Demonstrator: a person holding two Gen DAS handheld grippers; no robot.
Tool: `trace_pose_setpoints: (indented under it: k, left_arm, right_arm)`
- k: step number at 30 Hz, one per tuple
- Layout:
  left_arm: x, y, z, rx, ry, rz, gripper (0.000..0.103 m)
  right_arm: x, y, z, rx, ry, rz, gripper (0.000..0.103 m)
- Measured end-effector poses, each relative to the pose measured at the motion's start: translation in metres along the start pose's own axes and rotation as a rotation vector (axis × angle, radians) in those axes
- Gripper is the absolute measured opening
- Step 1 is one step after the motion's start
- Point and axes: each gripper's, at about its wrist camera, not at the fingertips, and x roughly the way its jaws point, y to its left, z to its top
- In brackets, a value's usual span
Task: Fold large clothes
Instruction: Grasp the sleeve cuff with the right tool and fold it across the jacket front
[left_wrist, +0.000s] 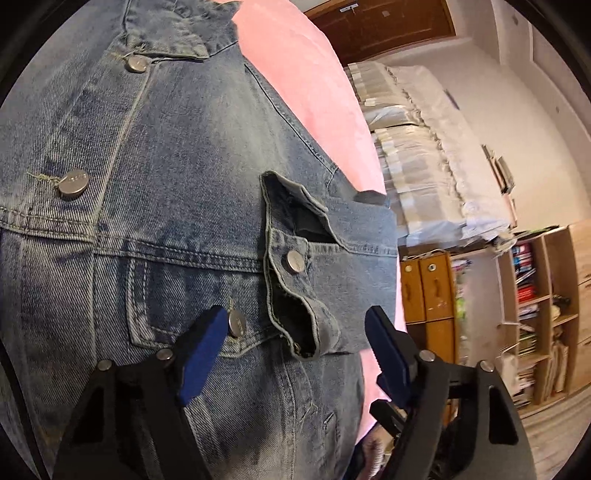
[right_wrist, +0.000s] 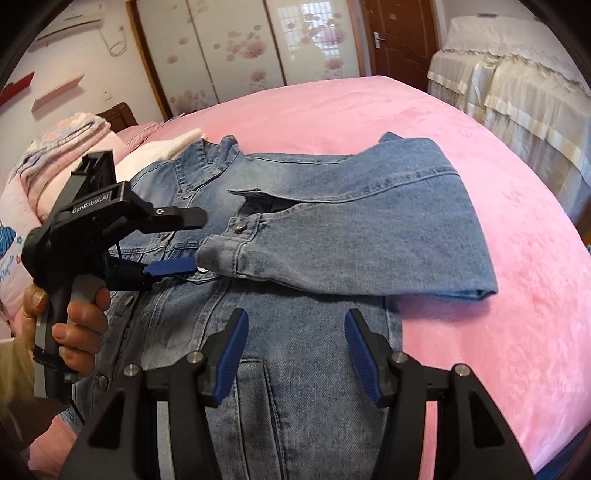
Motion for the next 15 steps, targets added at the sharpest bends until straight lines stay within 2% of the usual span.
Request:
trace_pose_setpoints:
  k: [6, 12, 15]
  left_arm:
    - [0.010, -0.003, 0.005, 0.007, 0.013, -0.011, 0.073]
    - [-0.007, -0.004, 0.003, -0.016, 0.001, -0.096, 0.069]
    - [-0.005, -0.011, 0.000, 0.007, 0.016, -0.101, 0.069]
  right_arm:
    - [0.003, -0.010, -0.003, 0.036, 0.010, 0.002, 0.055]
    - [-0.002, -0.016, -0.006, 0.065, -0.005, 0.012, 0.055]
    - [-0.002, -0.017, -0.007, 0.072, -0.005, 0.013, 0.055]
